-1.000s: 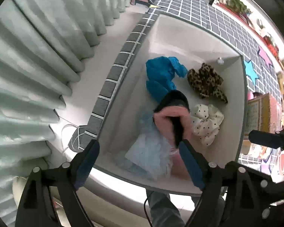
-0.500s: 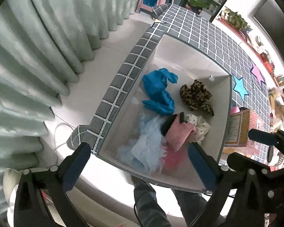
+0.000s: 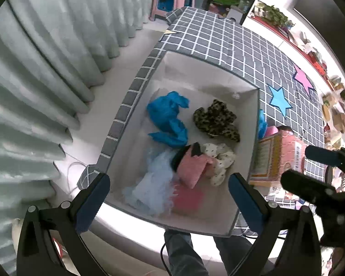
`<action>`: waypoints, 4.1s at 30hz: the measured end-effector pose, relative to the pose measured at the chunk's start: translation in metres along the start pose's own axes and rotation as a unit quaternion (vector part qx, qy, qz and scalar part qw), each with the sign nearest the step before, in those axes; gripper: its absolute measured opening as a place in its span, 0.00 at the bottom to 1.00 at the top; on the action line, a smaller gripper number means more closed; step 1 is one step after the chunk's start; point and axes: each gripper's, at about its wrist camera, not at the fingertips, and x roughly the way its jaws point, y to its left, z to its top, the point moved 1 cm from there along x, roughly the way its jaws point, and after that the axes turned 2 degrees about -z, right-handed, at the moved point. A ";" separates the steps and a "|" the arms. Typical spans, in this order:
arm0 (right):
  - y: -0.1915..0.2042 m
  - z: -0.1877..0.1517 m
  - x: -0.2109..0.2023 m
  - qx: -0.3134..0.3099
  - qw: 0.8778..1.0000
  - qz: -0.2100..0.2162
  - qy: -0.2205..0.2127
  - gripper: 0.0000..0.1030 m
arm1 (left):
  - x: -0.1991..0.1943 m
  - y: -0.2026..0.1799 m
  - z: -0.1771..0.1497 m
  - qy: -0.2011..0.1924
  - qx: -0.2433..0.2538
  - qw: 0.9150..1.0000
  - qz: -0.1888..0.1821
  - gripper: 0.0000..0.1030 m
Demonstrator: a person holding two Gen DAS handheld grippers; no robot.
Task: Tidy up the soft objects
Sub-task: 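Move both open tools back from the box to the pile, then grasp the beige burlap pouch with right tool while left tool grasps a pink-white knit item, then lift the burlap pouch and knit item from the pile with both tools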
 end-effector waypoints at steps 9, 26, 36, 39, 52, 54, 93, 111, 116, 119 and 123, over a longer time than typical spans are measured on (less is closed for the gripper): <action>-0.050 -0.005 -0.023 0.052 0.998 -0.008 -0.025 0.84 | -0.002 -0.042 0.017 -0.002 0.039 0.999 -0.004 1.00; -0.169 -0.030 -0.035 0.175 0.984 -0.023 -0.025 0.84 | 0.011 -0.140 0.050 0.015 0.120 0.992 -0.019 1.00; -0.238 -0.057 -0.013 0.244 0.969 -0.036 0.006 0.84 | 0.031 -0.198 0.063 0.035 0.162 0.986 -0.024 1.00; -0.256 -0.066 -0.002 0.262 0.964 -0.040 0.022 0.84 | 0.039 -0.212 0.064 0.042 0.171 0.984 -0.023 1.00; -0.299 -0.071 0.056 0.280 0.956 -0.020 0.079 0.84 | 0.068 -0.242 0.077 0.078 0.169 0.983 -0.011 1.00; -0.297 -0.063 0.060 0.270 0.960 -0.013 0.079 0.84 | 0.070 -0.240 0.080 0.080 0.164 0.983 -0.005 1.00; -0.385 -0.107 0.056 0.327 0.941 0.061 0.061 0.33 | 0.231 -0.357 0.053 0.233 0.351 0.897 0.133 0.86; -0.392 -0.117 0.027 0.343 0.936 0.067 0.042 0.33 | 0.183 -0.381 0.073 0.178 0.325 0.928 0.032 0.32; -0.392 -0.121 0.019 0.346 0.936 0.058 0.039 0.33 | 0.154 -0.397 0.075 0.143 0.328 0.934 0.017 0.32; -0.390 -0.122 0.017 0.348 0.935 0.053 0.038 0.33 | 0.138 -0.394 0.071 0.133 0.322 0.937 0.006 0.32; -0.386 -0.124 0.014 0.350 0.935 0.048 0.039 0.33 | 0.119 -0.378 0.060 0.118 0.327 0.938 -0.003 0.32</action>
